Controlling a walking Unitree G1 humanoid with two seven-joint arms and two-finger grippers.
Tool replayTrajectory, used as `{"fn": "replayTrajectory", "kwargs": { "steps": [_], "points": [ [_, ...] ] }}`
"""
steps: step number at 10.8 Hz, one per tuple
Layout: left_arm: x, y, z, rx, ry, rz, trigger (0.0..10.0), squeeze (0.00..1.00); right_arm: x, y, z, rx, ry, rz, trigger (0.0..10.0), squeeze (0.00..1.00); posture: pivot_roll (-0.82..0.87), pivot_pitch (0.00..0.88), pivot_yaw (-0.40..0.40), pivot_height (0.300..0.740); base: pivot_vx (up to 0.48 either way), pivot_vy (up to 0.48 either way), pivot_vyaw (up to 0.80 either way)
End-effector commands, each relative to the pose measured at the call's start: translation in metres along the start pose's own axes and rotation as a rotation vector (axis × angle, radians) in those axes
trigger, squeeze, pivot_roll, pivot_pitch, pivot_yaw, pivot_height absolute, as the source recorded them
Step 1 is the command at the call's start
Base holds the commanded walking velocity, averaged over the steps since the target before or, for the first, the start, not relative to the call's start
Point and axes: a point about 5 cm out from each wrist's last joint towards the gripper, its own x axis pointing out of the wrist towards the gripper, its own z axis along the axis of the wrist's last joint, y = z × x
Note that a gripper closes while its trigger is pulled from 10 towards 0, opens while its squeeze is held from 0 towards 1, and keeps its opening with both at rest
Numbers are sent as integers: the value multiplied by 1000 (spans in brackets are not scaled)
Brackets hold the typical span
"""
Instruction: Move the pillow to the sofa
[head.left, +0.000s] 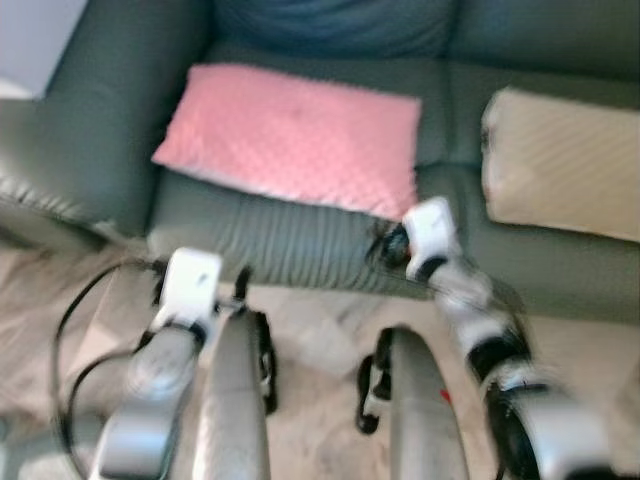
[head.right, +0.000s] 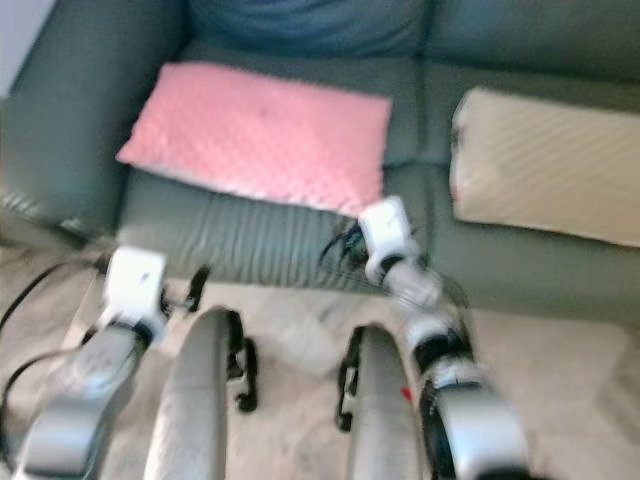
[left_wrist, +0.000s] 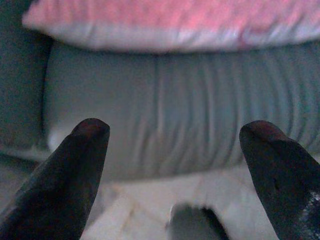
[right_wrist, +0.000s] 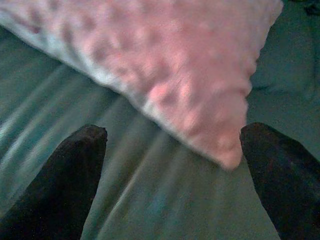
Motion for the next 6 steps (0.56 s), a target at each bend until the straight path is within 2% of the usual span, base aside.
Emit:
{"fn": "replayTrajectory", "kwargs": {
  "steps": [1,2,3,4,5,6],
  "points": [
    [0,0,-14,-1,45,16,10000,0,-8,8,-6,19,-12,34,10000,0,84,167,-12,647,0,0,0],
    [7,-3,-16,-5,25,10,10000,0,-21,19,-10,58,-49,56,10000,0,65,129,-14,647,0,0,0],
    [14,-2,-16,19,-2,18,10000,0,-33,23,-9,62,-83,45,10000,0,39,72,-8,647,0,0,0],
    [24,4,-19,42,-30,24,10000,0,-44,25,-10,43,-88,42,10000,0,16,30,7,647,0,0,0],
    [32,16,-22,66,-48,41,10000,0,-60,26,-14,46,-90,37,10000,0,-2,0,26,647,0,0,0],
    [36,18,-24,80,-58,38,10000,0,-67,26,-15,56,-97,25,10000,0,-13,0,28,647,0,0,0]
  ]
}}
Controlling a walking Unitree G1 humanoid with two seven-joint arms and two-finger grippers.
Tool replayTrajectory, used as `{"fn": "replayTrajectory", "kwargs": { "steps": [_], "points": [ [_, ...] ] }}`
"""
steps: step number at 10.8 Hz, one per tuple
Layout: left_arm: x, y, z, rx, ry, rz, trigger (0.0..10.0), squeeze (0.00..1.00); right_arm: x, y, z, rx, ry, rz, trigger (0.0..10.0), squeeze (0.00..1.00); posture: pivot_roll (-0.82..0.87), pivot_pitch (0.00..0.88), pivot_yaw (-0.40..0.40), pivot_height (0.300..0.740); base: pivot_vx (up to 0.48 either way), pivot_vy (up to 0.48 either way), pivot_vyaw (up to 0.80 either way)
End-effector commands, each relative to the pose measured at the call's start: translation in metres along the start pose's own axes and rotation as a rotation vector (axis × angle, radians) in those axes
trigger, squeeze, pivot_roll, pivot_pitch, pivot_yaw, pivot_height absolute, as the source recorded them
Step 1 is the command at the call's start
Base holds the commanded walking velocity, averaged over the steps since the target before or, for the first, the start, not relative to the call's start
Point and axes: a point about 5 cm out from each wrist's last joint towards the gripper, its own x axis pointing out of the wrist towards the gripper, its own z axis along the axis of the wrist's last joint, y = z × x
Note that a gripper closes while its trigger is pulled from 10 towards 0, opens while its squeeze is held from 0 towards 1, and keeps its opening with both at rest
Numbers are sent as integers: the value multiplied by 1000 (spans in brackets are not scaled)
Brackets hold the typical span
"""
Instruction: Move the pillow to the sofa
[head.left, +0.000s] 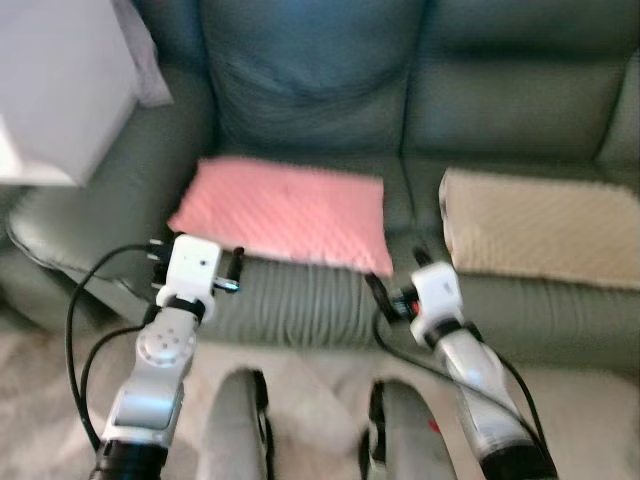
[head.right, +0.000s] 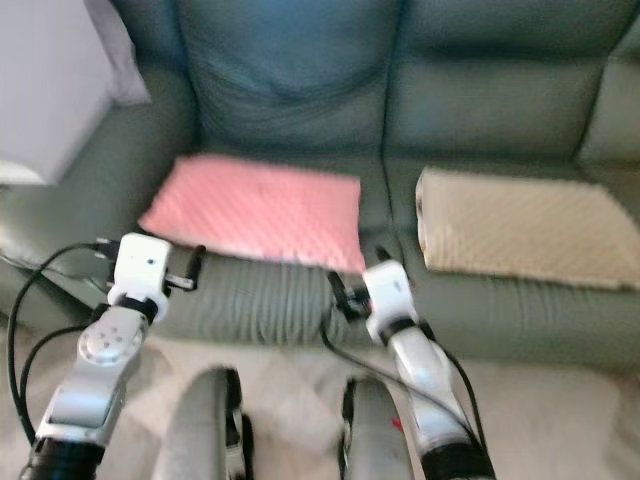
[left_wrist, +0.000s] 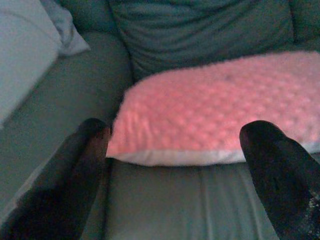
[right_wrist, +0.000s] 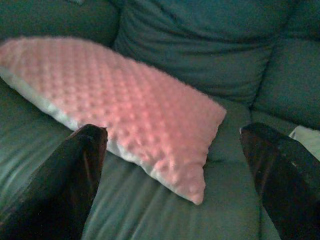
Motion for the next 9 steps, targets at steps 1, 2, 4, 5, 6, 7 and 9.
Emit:
{"fn": "replayTrajectory", "kwargs": {
  "steps": [1,2,4,5,6,7,9],
  "points": [
    [-1,-1,-5,11,-4,4,10000,0,-1,0,12,18,-52,-46,10000,0,-22,0,34,656,0,0,0],
    [0,2,-9,-2,-5,44,10000,0,0,-1,15,30,-69,-109,10000,0,-21,0,37,670,0,0,0],
    [1,3,-17,-29,-16,128,10000,0,-8,-1,15,4,-68,-191,10000,0,-18,0,47,702,0,0,0],
    [0,1,-15,-39,-42,131,10000,0,-13,-2,21,-14,-98,-229,10000,0,-19,0,46,716,0,0,0],
    [0,1,-16,-92,-34,132,10000,0,-17,-4,23,7,-107,-263,10000,0,-21,0,46,726,0,0,0],
    [-1,1,-25,-297,34,113,10000,0,-24,-2,23,95,-104,-300,10000,0,-27,0,53,740,0,0,0],
    [0,-8,-23,-390,71,9,10000,0,-23,-5,30,250,-133,-336,10000,0,-28,0,58,740,0,0,0]
  ]
}}
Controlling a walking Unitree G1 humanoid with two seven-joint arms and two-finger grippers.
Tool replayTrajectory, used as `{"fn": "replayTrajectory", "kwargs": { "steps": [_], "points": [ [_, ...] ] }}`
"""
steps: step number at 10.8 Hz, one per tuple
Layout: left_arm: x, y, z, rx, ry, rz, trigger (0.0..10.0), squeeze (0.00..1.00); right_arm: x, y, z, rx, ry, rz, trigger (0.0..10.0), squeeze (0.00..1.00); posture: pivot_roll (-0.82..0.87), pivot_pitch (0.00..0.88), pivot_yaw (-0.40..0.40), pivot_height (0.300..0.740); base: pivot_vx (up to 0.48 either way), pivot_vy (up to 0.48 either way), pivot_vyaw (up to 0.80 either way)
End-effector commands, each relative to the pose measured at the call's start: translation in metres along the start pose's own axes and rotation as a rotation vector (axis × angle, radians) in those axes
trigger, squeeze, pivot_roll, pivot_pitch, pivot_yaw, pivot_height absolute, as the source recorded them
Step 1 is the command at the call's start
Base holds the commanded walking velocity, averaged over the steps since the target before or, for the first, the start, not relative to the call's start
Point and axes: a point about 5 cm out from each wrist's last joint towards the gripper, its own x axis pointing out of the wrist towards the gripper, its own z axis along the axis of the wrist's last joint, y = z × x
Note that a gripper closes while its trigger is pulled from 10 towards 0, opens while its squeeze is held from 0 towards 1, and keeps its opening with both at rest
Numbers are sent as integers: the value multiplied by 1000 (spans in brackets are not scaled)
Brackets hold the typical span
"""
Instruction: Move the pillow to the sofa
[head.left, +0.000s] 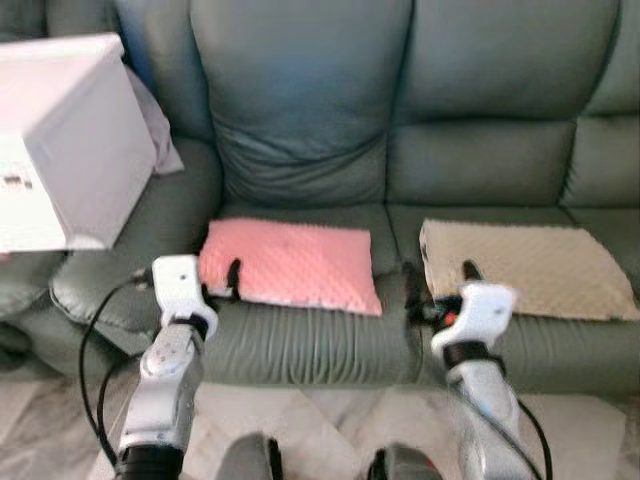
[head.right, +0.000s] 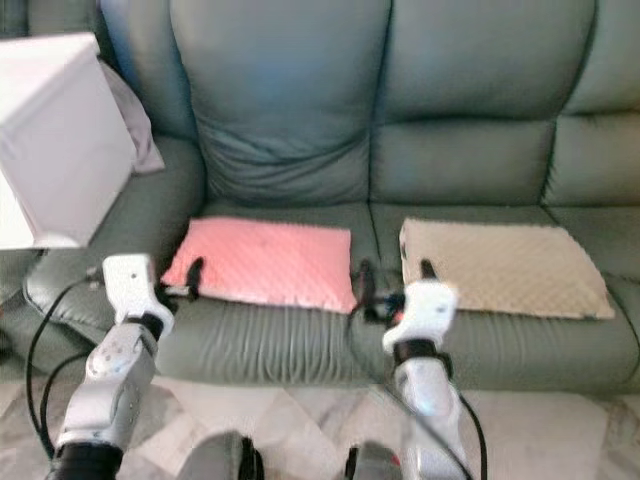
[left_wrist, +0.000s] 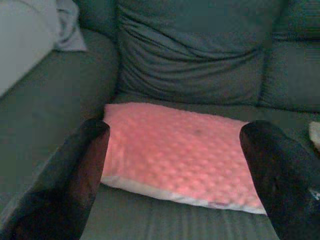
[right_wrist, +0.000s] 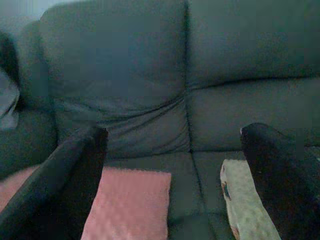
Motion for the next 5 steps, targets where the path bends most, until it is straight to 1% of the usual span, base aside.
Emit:
{"fn": "replayTrajectory", "kwargs": {
  "steps": [1,3,4,5],
  "points": [
    [4,-2,6,-23,8,-21,10000,0,10,-3,13,6,-43,-13,10000,0,-30,0,57,740,0,0,0],
    [10,-3,15,-18,-19,-17,10000,0,19,-12,18,-9,-42,-24,10000,0,-31,0,46,740,0,0,0],
    [10,-4,14,-3,-22,-8,10000,0,22,-16,18,-40,-32,-29,10000,0,-34,0,34,740,0,0,0],
    [11,-4,15,39,-40,-7,10000,0,25,-18,15,-22,-13,-43,10000,0,-32,0,30,740,0,0,0]
  ]
}}
